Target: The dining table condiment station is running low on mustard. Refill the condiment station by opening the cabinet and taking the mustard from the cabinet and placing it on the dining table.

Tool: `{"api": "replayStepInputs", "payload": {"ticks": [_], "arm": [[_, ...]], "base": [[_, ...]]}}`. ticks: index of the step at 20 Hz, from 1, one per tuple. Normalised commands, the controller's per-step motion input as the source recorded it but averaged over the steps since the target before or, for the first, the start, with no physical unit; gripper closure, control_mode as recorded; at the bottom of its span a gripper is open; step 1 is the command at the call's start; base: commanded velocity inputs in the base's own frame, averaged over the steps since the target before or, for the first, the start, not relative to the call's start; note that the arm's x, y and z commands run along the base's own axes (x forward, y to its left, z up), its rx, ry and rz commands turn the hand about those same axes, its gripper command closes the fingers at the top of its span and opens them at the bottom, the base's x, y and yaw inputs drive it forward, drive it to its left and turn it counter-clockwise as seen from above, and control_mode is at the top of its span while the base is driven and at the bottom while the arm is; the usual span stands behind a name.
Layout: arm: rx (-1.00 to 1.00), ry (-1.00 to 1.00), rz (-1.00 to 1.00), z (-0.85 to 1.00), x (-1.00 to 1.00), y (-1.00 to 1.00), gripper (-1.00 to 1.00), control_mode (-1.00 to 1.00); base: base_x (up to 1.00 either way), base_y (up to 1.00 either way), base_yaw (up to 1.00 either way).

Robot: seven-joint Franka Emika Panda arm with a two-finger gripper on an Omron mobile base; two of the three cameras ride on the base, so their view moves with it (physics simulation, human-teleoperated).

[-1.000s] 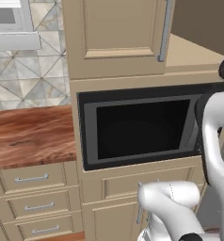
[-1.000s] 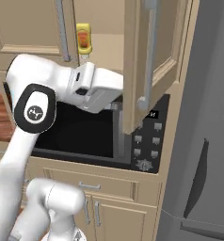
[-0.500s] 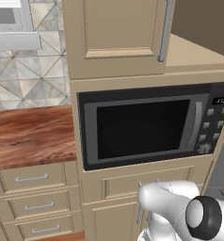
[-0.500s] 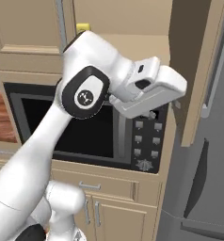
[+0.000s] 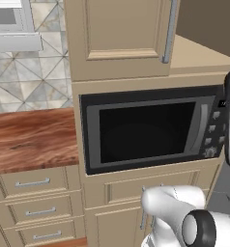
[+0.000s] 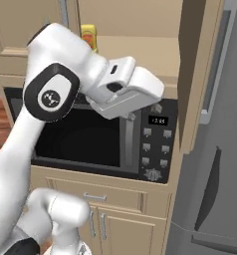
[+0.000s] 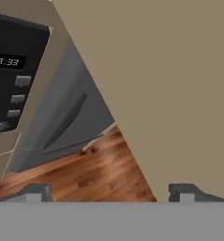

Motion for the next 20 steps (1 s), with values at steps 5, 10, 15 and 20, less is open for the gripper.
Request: {"api": "replayStepInputs", "payload": {"ticks": [5, 10, 15, 20], "arm": [[-0.02, -0.31, 0.0, -0.03, -0.02, 1.0, -1.0, -1.0], [0.04, -0.41, 0.07, -0.09, 0.0, 1.0, -1.0, -1.0], [0.16, -0.44, 0.16, -0.02, 0.0, 0.96, -1.0, -1.0], [0.12, -0.31, 0.3, 0.26, 0.0, 0.66, -1.0, -1.0]], "base": [[0.0, 0.0, 0.0], [0.0, 0.0, 0.0], [0.0, 0.0, 0.0], [0.0, 0.0, 0.0]]}}
